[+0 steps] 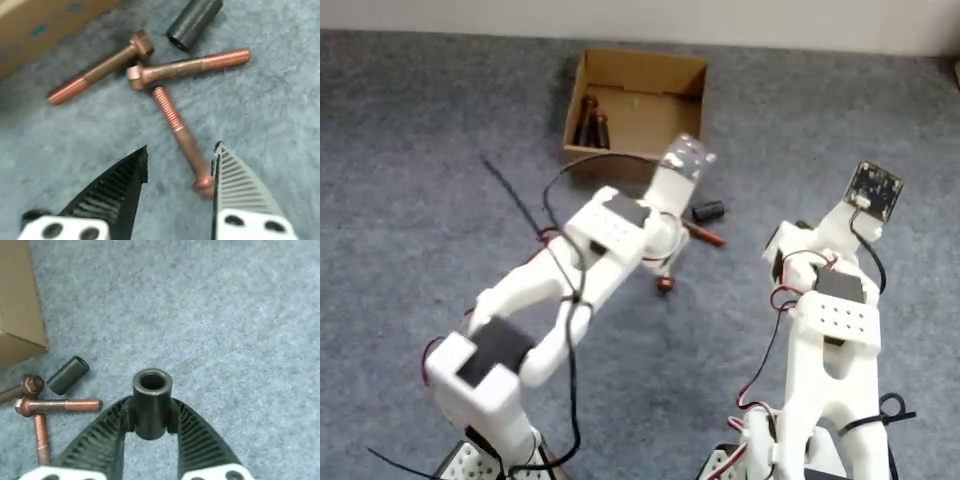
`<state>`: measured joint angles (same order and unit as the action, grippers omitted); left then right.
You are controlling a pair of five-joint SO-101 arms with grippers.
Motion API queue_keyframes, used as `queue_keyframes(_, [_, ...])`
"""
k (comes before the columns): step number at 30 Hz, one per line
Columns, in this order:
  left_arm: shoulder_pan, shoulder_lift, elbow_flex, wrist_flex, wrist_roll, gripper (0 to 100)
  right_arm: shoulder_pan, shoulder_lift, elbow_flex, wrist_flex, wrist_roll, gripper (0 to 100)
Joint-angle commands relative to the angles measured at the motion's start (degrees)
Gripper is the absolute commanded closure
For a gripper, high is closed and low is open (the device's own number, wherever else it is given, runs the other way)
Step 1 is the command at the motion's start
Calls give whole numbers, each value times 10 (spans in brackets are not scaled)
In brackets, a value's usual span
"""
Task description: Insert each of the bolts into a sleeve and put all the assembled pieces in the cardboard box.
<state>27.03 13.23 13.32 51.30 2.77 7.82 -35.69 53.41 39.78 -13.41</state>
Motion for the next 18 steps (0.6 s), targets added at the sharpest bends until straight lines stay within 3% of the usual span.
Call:
queue_keyframes(1, [16, 50, -56, 6, 6, 774, 7, -19, -4, -11, -7, 993])
queue_keyframes(7, [11, 109, -110, 55, 5, 865, 7, -19, -4, -11, -6, 993])
queue_keyframes(12, [10, 124, -145, 123, 4, 880, 7, -19, -3, -11, -4, 993])
queue_keyframes(18, [4, 98, -140, 176, -111, 920, 7, -19, -3, -11, -4, 993])
